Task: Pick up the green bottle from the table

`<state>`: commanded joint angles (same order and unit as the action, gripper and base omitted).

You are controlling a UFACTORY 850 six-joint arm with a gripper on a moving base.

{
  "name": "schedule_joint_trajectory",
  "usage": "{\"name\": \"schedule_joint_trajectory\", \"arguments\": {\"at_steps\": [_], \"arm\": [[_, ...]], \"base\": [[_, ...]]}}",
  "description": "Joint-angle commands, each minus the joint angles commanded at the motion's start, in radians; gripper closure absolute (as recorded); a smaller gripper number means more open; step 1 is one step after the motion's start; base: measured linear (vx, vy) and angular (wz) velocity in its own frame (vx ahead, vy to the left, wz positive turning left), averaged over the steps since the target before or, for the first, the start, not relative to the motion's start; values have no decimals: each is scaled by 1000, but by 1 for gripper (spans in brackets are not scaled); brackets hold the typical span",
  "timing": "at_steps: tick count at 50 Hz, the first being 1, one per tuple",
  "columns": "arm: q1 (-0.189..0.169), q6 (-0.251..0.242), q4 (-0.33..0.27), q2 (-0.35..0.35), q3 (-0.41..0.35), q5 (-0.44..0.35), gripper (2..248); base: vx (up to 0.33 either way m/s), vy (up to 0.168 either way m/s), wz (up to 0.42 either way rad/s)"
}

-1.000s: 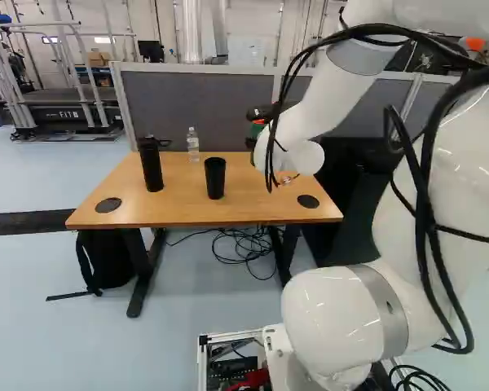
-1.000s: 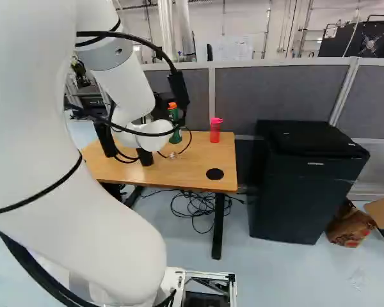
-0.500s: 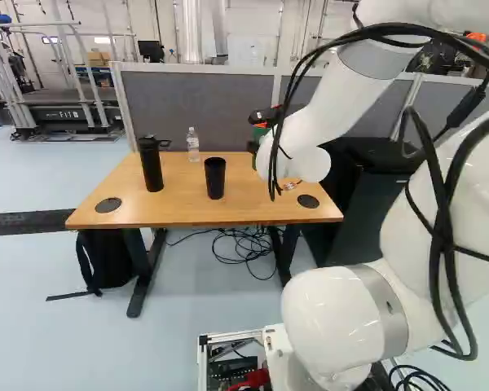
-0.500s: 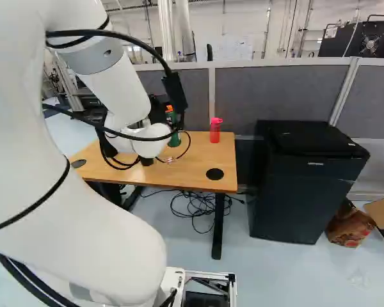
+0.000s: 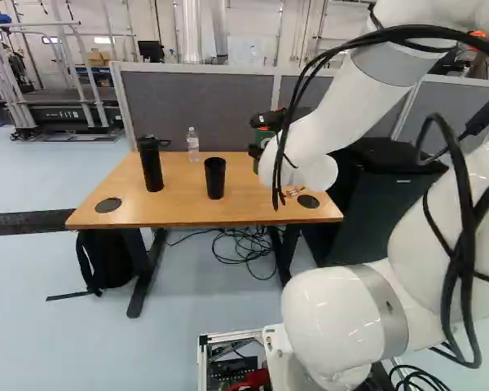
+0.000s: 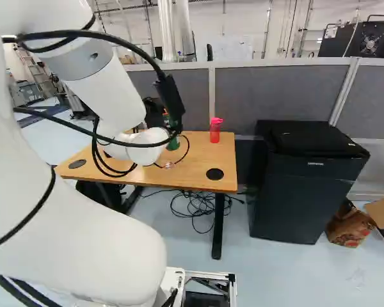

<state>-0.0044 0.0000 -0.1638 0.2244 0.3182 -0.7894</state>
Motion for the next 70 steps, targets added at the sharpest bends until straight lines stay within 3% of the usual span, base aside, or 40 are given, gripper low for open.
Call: {"name": "schedule_joint_trajectory", "arguments": {"at_steps": [35,70], "arm": [[0,0,16,38,-51,-8,137],[3,0,120,50,-178,-61,137]], "base": [[0,0,0],[0,0,0]]}}
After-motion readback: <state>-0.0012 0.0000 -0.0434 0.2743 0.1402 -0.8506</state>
